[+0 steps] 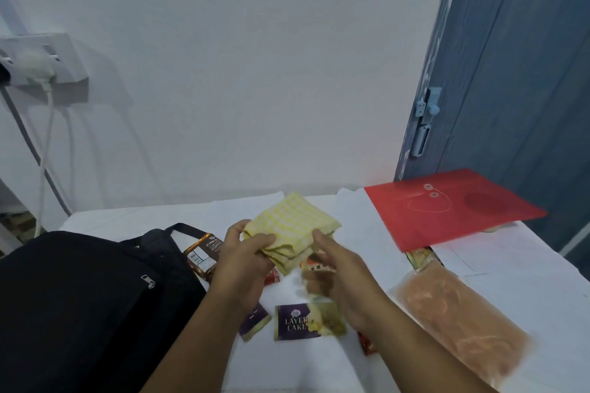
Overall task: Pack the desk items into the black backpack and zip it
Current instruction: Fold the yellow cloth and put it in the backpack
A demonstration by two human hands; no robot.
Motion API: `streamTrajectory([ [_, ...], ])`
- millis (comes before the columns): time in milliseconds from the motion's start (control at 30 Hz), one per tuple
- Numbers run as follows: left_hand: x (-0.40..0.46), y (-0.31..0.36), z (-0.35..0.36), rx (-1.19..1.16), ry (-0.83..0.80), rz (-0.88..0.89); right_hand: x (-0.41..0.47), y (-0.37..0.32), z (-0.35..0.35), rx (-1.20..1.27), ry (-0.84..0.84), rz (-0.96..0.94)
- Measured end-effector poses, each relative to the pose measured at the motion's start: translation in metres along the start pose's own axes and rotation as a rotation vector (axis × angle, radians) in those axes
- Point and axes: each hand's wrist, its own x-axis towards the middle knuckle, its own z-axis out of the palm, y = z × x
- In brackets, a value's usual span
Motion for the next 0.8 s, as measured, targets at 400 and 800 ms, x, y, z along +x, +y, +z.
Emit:
streamTrajectory([
  [400,-0.007,0.009,-0.016,0.464,-0.416,-0.092,-0.003,-0.04,-0.028,-0.242,-0.396,-0.184],
  [800,-0.006,0.005,-0.013,0.157,-0.403,-0.097,0.009,-0.034,-0.046,-0.109,-0.445,-0.258],
])
